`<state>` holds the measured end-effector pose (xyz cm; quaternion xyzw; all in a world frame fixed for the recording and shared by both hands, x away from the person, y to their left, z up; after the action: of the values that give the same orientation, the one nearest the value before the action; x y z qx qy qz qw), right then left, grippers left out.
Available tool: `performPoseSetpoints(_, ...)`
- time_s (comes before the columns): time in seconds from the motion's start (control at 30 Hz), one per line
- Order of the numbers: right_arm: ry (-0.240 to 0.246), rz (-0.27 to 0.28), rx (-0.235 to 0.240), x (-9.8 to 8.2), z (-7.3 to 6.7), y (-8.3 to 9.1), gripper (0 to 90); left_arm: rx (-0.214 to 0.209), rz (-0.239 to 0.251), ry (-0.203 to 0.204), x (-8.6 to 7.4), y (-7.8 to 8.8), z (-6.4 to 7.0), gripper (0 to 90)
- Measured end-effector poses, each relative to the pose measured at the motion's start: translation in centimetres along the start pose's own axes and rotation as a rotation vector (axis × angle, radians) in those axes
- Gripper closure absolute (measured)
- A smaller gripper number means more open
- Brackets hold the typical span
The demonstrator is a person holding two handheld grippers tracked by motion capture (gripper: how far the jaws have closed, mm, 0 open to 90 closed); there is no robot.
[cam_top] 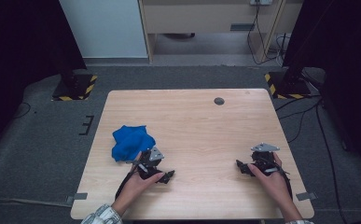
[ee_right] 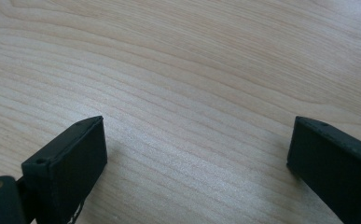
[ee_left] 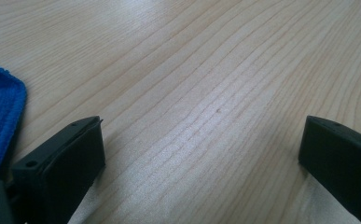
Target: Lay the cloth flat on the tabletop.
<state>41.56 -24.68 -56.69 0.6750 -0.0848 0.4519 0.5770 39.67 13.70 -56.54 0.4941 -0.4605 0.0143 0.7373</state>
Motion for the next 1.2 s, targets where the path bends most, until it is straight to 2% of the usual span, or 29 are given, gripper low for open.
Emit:
performPoseSetpoints(0.13, 0.001, 0.001, 0.003, 0.0, -0.1, 0.0, 4.7, 0.002, 0.008, 0.035, 0.2, 0.5, -0.5, 3.4)
performPoseSetpoints(0.23, 0.002, 0.001, 0.004, 0.0, -0.1, 0.0, 4.7, 0.012, 0.039, 0.032, 0.5, 1.1, -0.7, 4.4)
performPoseSetpoints(0.37, 0.002, 0.001, 0.004, 0.0, -0.1, 0.0, 4.7, 0.006, 0.079, 0.049, 1.0, 2.0, -0.9, 4.6)
performPoseSetpoints(0.63, 0.003, 0.001, 0.005, 0.0, -0.1, 0.1, 4.6, 0.012, 0.142, 0.06, 1.5, 3.9, -2.0, 5.3)
performPoseSetpoints(0.7, 0.003, 0.001, 0.005, 0.0, -0.1, 0.1, 4.6, 0.029, 0.166, 0.066, 1.6, 4.7, -2.6, 5.5)
performPoseSetpoints(0.83, 0.006, 0.002, 0.007, 0.0, -0.1, 0.1, 4.6, 0.054, 0.183, 0.078, 1.6, 5.5, -3.6, 5.9)
performPoseSetpoints(1.2, 0.005, 0.0, 0.011, -0.1, -0.2, 0.1, 4.6, 0.153, 0.228, 0.12, 1.1, 7.1, -6.7, 6.7)
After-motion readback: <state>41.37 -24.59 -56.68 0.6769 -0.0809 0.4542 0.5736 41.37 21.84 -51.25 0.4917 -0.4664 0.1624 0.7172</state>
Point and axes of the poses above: each handheld gripper's, and its own axes: y roughly backward along the jaws, x roughly out of its top, z roughly to its right, the point moved 4 cm from there along -y, roughly forward along the jaws, and after that the axes turned 6 degrees about y, right-handed, at the moved point
